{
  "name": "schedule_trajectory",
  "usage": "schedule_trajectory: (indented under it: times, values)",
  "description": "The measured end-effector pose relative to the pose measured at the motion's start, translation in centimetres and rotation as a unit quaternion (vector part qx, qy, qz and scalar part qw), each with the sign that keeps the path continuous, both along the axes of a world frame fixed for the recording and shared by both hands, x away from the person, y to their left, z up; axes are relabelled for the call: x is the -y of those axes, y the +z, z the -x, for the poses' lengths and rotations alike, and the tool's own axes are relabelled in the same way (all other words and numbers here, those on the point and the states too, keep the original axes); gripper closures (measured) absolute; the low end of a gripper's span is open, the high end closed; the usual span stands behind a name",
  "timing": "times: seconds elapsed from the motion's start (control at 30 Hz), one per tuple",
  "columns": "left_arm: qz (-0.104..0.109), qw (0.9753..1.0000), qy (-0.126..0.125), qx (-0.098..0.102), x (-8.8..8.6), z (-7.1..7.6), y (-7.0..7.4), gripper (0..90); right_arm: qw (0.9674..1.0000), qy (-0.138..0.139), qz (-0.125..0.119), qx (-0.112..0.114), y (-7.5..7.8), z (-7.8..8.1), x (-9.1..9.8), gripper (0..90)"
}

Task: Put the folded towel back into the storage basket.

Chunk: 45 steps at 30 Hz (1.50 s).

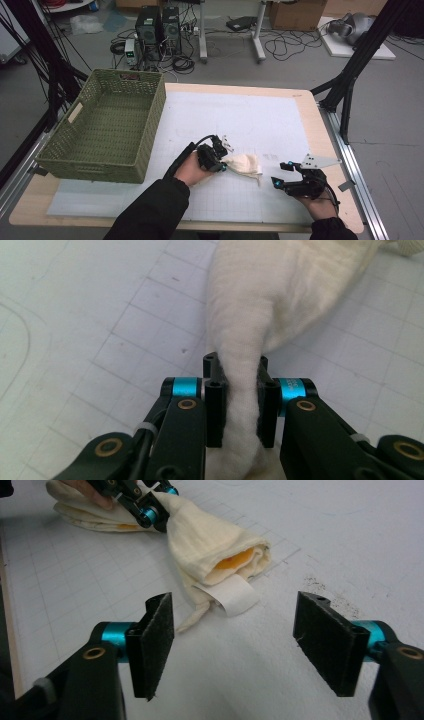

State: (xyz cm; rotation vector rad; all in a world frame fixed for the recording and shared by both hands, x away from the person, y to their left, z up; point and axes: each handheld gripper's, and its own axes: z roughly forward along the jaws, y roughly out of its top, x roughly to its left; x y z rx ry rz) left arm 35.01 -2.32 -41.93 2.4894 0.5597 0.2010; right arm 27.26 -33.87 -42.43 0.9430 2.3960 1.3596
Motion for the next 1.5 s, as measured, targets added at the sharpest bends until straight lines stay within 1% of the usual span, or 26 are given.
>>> schedule_trajectory:
  times: [0.07,0.1,0.17,0.2,0.27,0.3,0.4,0.53,0.6,0.67,0.77,0.87,0.9,0.93,0.97,1.0,1.07,1.1,1.13,1.17,1.2,1.27,1.33,1.5]
  values:
    - [0.002,1.0000,0.007,0.000,-0.3,0.0,0.1,79.8,1.0000,-0.002,-0.001,0.001,0.0,0.0,0.0,27.9]
    - [0.004,0.9999,0.008,-0.003,-0.4,0.0,0.1,79.7,1.0000,-0.005,0.000,0.003,-0.1,-0.1,0.0,26.8]
    - [0.009,0.9999,0.013,-0.005,-0.7,0.0,0.2,79.7,1.0000,-0.006,0.000,0.000,-0.1,-0.1,0.0,25.3]
    - [0.011,0.9998,0.013,-0.007,-0.8,0.1,0.3,79.7,1.0000,-0.006,0.004,0.000,-0.2,-0.1,0.0,24.4]
    - [0.023,0.9995,0.017,-0.010,-1.1,0.1,0.4,79.7,1.0000,-0.008,0.006,0.001,-0.3,-0.1,0.0,22.3]
    - [0.024,0.9995,0.019,-0.010,-1.2,0.1,0.4,79.8,0.9999,-0.009,0.007,-0.001,-0.3,-0.1,-0.1,21.7]
    - [0.038,0.9988,0.024,-0.019,-1.7,0.1,0.6,79.8,0.9999,-0.013,0.007,0.001,-0.4,-0.1,-0.1,19.2]
    - [0.053,0.9979,0.029,-0.021,-2.3,0.3,1.2,79.8,0.9997,-0.020,0.010,0.000,-0.4,0.0,-0.2,16.9]
    - [0.065,0.9971,0.034,-0.021,-2.6,0.4,1.5,79.9,0.9997,-0.020,0.012,0.002,-0.4,0.0,-0.2,16.3]
    - [0.070,0.9966,0.038,-0.022,-3.0,0.4,1.8,79.9,0.9997,-0.020,0.013,0.004,-0.4,0.0,-0.3,15.8]
    - [0.083,0.9953,0.045,-0.024,-3.5,0.4,2.1,79.9,0.9997,-0.020,0.013,0.002,-0.4,0.1,-0.5,14.9]
    - [0.100,0.9931,0.054,-0.028,-4.0,0.5,2.5,79.8,0.9997,-0.020,0.012,0.002,-0.4,0.1,-0.5,14.2]
    - [0.102,0.9929,0.055,-0.028,-4.1,0.5,2.6,79.8,0.9997,-0.021,0.011,0.003,-0.4,0.1,-0.5,14.0]
    - [0.107,0.9922,0.057,-0.031,-4.3,0.4,2.8,79.9,0.9997,-0.021,0.010,0.003,-0.4,0.1,-0.5,13.9]
    - [0.114,0.9910,0.061,-0.036,-4.4,0.4,2.9,79.9,0.9997,-0.021,0.009,0.002,-0.4,0.1,-0.5,13.6]
    - [0.119,0.9902,0.064,-0.036,-4.5,0.4,3.0,79.9,0.9997,-0.021,0.008,0.003,-0.4,0.1,-0.5,13.5]
    - [0.119,0.9900,0.067,-0.035,-4.8,0.3,3.2,79.9,0.9998,-0.017,0.008,0.004,-0.4,0.1,-0.6,13.5]
    - [0.126,0.9888,0.072,-0.035,-4.8,0.3,3.2,79.9,0.9998,-0.017,0.007,0.003,-0.4,0.1,-0.6,13.5]
    - [0.125,0.9890,0.071,-0.035,-4.9,0.3,3.3,79.9,0.9998,-0.016,0.007,0.004,-0.4,0.1,-0.6,13.5]
    - [0.127,0.9885,0.073,-0.035,-5.0,0.3,3.4,79.9,0.9998,-0.015,0.008,0.005,-0.4,0.1,-0.7,13.5]
    - [0.134,0.9873,0.076,-0.038,-5.0,0.3,3.5,79.9,0.9998,-0.015,0.008,0.005,-0.4,0.1,-0.7,13.4]
    - [0.140,0.9866,0.075,-0.038,-5.2,0.3,3.6,79.9,0.9998,-0.016,0.006,0.004,-0.4,0.1,-0.6,13.4]
    - [0.150,0.9847,0.079,-0.041,-5.3,0.3,3.9,79.9,0.9998,-0.016,0.006,0.006,-0.4,0.1,-0.6,13.4]
    - [0.168,0.9817,0.075,-0.049,-5.9,0.1,4.4,80.0,0.9998,-0.015,0.005,0.007,-0.4,0.1,-0.6,13.2]
